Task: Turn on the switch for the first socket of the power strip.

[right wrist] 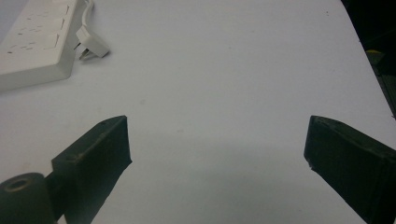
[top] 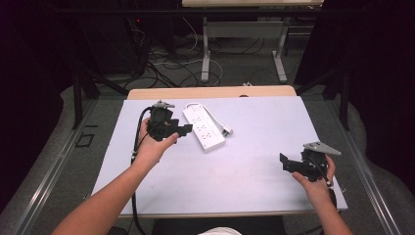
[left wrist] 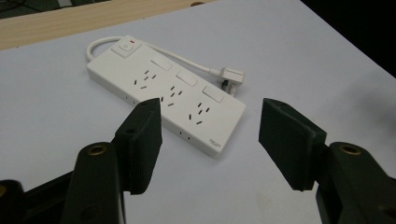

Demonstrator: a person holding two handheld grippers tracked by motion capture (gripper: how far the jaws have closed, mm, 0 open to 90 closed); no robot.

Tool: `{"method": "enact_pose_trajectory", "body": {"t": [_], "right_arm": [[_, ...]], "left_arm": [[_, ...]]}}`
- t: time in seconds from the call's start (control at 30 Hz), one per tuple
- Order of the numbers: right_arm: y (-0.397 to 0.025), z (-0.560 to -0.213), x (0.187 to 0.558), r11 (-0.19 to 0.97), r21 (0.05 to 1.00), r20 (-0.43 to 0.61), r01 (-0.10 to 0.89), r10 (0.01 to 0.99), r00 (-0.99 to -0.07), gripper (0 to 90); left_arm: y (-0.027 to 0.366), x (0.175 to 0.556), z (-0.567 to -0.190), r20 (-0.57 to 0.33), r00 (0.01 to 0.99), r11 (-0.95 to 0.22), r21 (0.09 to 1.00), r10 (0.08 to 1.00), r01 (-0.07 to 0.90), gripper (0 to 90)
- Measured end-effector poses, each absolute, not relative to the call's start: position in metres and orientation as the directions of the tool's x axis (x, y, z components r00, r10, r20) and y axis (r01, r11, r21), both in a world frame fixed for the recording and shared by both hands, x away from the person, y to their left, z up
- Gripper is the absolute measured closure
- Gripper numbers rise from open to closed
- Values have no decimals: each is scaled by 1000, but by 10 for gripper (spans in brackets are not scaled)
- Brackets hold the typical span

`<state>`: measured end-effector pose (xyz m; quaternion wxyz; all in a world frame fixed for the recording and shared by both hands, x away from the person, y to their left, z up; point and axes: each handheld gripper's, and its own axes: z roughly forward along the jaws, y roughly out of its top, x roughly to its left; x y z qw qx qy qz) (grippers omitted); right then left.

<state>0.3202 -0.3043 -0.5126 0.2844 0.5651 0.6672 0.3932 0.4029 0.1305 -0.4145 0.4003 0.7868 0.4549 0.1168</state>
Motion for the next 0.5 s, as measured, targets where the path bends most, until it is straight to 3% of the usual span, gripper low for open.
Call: {"method": "enact_pose_trajectory", "body": {"t": [0.5], "right_arm": [[-304,-513,320,52,847,64,529,978,-198,64]], "left_arm": [[115,427,-400,-186,551,-258,734,814,629,402]]}}
